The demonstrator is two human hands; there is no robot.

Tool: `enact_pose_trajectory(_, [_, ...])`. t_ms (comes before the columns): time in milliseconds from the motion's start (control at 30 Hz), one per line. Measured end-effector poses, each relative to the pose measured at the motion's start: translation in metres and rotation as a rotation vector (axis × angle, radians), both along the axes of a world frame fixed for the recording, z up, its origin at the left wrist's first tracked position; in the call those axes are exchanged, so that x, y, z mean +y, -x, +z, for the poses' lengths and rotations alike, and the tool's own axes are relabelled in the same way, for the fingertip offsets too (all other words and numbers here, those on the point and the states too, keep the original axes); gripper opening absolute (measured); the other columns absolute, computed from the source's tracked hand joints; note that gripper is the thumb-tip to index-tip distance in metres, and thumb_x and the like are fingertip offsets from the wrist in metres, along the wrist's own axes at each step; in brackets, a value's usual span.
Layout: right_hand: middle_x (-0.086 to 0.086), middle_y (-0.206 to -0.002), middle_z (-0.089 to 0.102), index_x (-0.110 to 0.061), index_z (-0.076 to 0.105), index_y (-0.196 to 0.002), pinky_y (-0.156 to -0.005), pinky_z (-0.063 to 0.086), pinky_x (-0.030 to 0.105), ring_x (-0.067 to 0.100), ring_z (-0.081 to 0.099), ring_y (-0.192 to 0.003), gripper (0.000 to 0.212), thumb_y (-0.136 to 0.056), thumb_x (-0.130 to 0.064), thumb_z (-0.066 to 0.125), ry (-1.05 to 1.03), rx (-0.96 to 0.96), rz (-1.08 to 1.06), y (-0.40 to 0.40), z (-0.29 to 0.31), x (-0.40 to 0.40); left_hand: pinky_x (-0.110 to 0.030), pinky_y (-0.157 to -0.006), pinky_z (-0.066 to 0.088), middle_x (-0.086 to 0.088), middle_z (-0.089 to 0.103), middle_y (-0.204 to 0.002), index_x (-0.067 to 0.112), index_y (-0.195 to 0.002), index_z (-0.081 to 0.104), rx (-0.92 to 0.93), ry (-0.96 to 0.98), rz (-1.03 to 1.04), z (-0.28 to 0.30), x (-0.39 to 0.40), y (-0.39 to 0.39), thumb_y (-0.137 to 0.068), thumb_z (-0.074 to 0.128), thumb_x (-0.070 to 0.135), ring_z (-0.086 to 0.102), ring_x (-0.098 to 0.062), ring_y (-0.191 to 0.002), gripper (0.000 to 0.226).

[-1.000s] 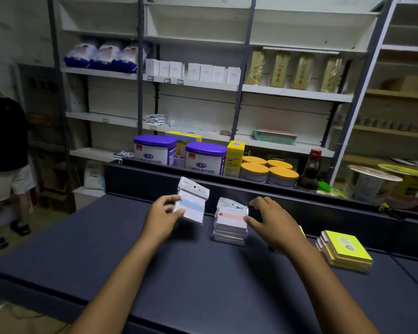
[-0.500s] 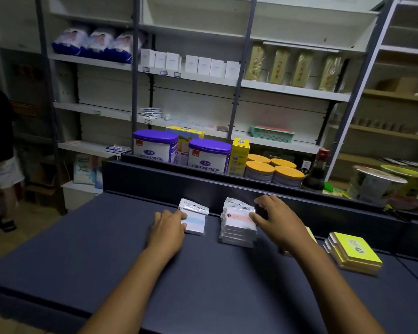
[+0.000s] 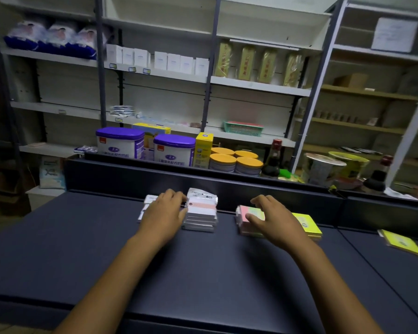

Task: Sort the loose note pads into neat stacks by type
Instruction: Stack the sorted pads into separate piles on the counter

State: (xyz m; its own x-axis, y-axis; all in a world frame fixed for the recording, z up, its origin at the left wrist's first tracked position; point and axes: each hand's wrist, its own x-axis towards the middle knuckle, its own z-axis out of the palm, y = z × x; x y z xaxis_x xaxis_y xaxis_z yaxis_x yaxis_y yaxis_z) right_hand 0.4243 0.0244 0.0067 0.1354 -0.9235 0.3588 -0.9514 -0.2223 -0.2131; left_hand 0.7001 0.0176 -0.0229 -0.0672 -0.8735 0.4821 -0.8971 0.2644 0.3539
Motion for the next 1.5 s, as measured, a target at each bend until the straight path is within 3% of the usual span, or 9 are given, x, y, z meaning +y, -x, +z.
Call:
enact_pose_trajectory(267, [-0.004, -0.132, 0.05, -0.026, 0.045, -0.135, -0.096, 0.047, 0.037, 0.018, 0.048, -0.122, 0.053, -0.091, -0.055, 0.056, -0.063, 0.053, -0.108, 0.122, 0.009, 0.074, -0.038, -0.092, 0.049, 0.002, 0.057, -0.122, 0.026, -0.121, 0.057, -0.147, -0.057, -0.172, 0.028, 0.045, 0.135, -0.095, 0.052, 0.045, 0.053, -0.019, -0.115, 0.033])
enact_pose_trajectory(600, [-0.003, -0.142, 0.045, -0.024, 0.044, -0.136, -0.101, 0.044, 0.038, 0.017, 0.045, -0.13, 0.055, -0.092, -0.055, 0.055, -0.089, 0.038, -0.286, 0.278, 0.003, 0.173, -0.035, -0.085, 0.05, 0.007, 0.058, -0.117, 0.028, -0.115, 0.057, -0.103, -0.025, -0.361, 0.021, 0.096, 0.299, -0.095, 0.051, 0.046, 0.056, -0.014, -0.11, 0.026])
enact_pose_trajectory(800, [-0.002, -0.136, 0.048, -0.023, 0.044, -0.134, -0.099, 0.044, 0.036, 0.018, 0.046, -0.126, 0.052, -0.093, -0.053, 0.055, -0.077, 0.022, -0.378, 0.341, 0.004, 0.206, -0.033, -0.084, 0.05, 0.007, 0.058, -0.117, 0.029, -0.117, 0.057, -0.102, -0.027, -0.458, 0.021, 0.105, 0.374, -0.096, 0.05, 0.047, 0.056, -0.014, -0.11, 0.028])
enact_pose_trajectory(900, [-0.003, -0.133, 0.049, -0.025, 0.046, -0.132, -0.094, 0.045, 0.034, 0.017, 0.047, -0.124, 0.049, -0.093, -0.053, 0.056, -0.057, 0.002, -0.422, 0.366, 0.003, 0.21, -0.029, -0.08, 0.047, 0.01, 0.058, -0.117, 0.03, -0.118, 0.057, -0.102, -0.01, -0.491, 0.023, 0.102, 0.405, -0.096, 0.05, 0.048, 0.056, -0.012, -0.109, 0.029])
enact_pose_trajectory(1033, [-0.005, -0.137, 0.048, -0.026, 0.045, -0.133, -0.098, 0.045, 0.037, 0.017, 0.046, -0.127, 0.051, -0.092, -0.055, 0.054, -0.065, 0.006, -0.462, 0.393, 0.0, 0.201, -0.026, -0.074, 0.041, 0.011, 0.057, -0.118, 0.032, -0.119, 0.056, -0.104, -0.033, -0.52, 0.022, 0.086, 0.439, -0.096, 0.05, 0.048, 0.055, -0.009, -0.107, 0.029])
enact_pose_trajectory(1200, [-0.005, -0.139, 0.048, -0.025, 0.046, -0.134, -0.097, 0.045, 0.036, 0.017, 0.046, -0.128, 0.053, -0.091, -0.056, 0.055, -0.069, -0.017, -0.497, 0.423, -0.003, 0.174, -0.03, -0.084, 0.049, 0.008, 0.057, -0.118, 0.029, -0.119, 0.056, -0.107, -0.071, -0.558, 0.019, 0.054, 0.473, -0.096, 0.051, 0.046, 0.055, -0.013, -0.108, 0.029])
enact_pose_trajectory(1500, [-0.004, -0.138, 0.047, -0.025, 0.043, -0.136, -0.094, 0.041, 0.033, 0.017, 0.045, -0.128, 0.052, -0.093, -0.053, 0.054, -0.087, 0.01, -0.467, 0.462, -0.002, 0.126, -0.035, -0.087, 0.051, 0.005, 0.057, -0.122, 0.027, -0.123, 0.054, -0.162, -0.15, -0.492, 0.011, 0.006, 0.513, -0.095, 0.052, 0.048, 0.056, -0.016, -0.11, 0.035])
